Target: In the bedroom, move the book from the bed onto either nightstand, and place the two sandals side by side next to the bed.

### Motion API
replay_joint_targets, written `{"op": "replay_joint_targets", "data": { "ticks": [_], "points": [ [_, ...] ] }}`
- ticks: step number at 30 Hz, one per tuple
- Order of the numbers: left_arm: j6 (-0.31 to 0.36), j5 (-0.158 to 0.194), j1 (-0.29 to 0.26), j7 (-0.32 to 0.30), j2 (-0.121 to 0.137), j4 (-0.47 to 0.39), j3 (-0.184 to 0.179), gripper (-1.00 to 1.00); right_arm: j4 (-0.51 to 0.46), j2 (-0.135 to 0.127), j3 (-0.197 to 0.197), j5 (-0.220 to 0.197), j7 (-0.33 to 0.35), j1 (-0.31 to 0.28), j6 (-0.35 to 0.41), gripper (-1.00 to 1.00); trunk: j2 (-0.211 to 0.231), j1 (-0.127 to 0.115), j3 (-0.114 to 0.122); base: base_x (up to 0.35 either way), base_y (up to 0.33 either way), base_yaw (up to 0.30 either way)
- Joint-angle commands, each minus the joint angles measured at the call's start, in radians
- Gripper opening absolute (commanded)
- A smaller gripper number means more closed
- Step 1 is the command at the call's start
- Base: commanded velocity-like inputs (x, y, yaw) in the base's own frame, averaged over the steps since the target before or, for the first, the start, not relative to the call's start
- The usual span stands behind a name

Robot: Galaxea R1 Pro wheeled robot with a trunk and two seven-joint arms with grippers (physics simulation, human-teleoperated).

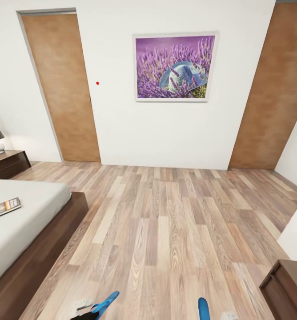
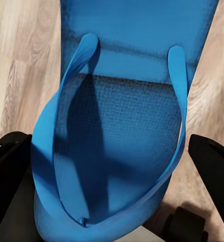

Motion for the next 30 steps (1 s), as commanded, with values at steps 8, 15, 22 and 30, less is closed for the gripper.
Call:
{"op": "replay_joint_targets", "data": {
  "ticks": [8, 15, 22, 30],
  "points": [
    [-0.010, -0.012, 0.000, 0.000, 0.000, 0.001, 0.007, -1.00, -0.002, 0.000, -0.010, 0.005, 0.004, 0.000, 0.009, -1.00, 0.000, 0.000, -0.001, 0.308, -0.081, 0.000],
    [-0.010, -0.012, -0.001, 0.000, 0.000, 0.001, 0.007, -1.00, -0.002, 0.000, -0.010, 0.005, 0.004, 0.000, 0.009, -1.00, 0.000, 0.000, -0.001, 0.308, -0.081, 0.000],
    [-0.010, -0.012, -0.001, 0.000, 0.000, 0.001, 0.007, -1.00, -0.002, 0.000, -0.010, 0.005, 0.004, 0.000, 0.009, -1.00, 0.000, 0.000, -0.001, 0.308, -0.081, 0.040],
    [-0.009, -0.013, -0.001, 0.000, 0.000, 0.001, 0.007, -1.00, -0.002, 0.000, -0.010, 0.005, 0.005, 0.000, 0.009, -1.00, 0.000, 0.000, -0.001, 0.308, -0.081, 0.055]
  ]
}}
